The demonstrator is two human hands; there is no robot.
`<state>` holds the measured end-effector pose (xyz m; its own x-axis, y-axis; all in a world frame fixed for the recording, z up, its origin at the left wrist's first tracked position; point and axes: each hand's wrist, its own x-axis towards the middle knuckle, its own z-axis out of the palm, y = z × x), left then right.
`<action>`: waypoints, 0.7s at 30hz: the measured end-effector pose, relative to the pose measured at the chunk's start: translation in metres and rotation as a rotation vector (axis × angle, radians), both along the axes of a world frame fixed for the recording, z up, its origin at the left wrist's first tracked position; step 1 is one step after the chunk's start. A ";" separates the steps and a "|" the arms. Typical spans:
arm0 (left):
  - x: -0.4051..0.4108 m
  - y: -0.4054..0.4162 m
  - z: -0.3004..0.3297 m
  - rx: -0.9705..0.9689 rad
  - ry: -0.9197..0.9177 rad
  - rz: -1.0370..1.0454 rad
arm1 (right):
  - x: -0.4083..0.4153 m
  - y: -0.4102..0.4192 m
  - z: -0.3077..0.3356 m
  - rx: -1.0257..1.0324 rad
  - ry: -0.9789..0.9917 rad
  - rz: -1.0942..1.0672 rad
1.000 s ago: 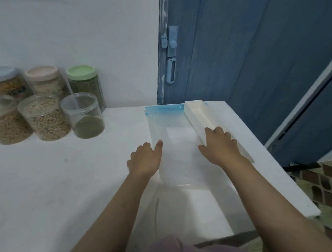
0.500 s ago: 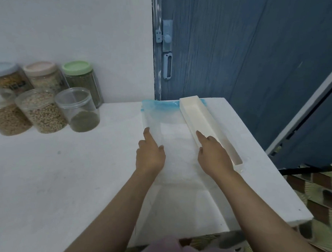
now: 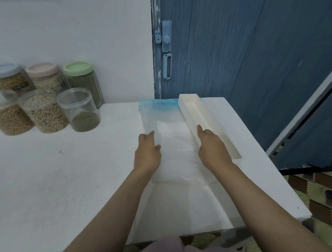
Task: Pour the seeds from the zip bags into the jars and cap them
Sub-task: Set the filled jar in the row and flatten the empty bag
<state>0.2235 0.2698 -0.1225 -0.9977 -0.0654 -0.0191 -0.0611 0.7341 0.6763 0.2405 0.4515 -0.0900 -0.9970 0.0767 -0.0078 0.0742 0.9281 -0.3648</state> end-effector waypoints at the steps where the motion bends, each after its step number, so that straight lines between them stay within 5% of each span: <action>1: -0.001 -0.003 0.000 0.022 0.004 0.001 | -0.002 0.000 0.004 -0.008 0.010 0.001; 8: -0.013 -0.055 0.004 0.032 0.016 0.036 | -0.017 0.011 0.024 0.023 0.140 -0.046; 16: -0.005 -0.108 0.001 -0.019 -0.062 0.048 | -0.008 0.024 -0.013 0.112 -0.142 -0.092; 21: -0.004 -0.117 0.004 -0.052 -0.103 0.017 | -0.006 0.003 -0.015 0.118 0.197 0.014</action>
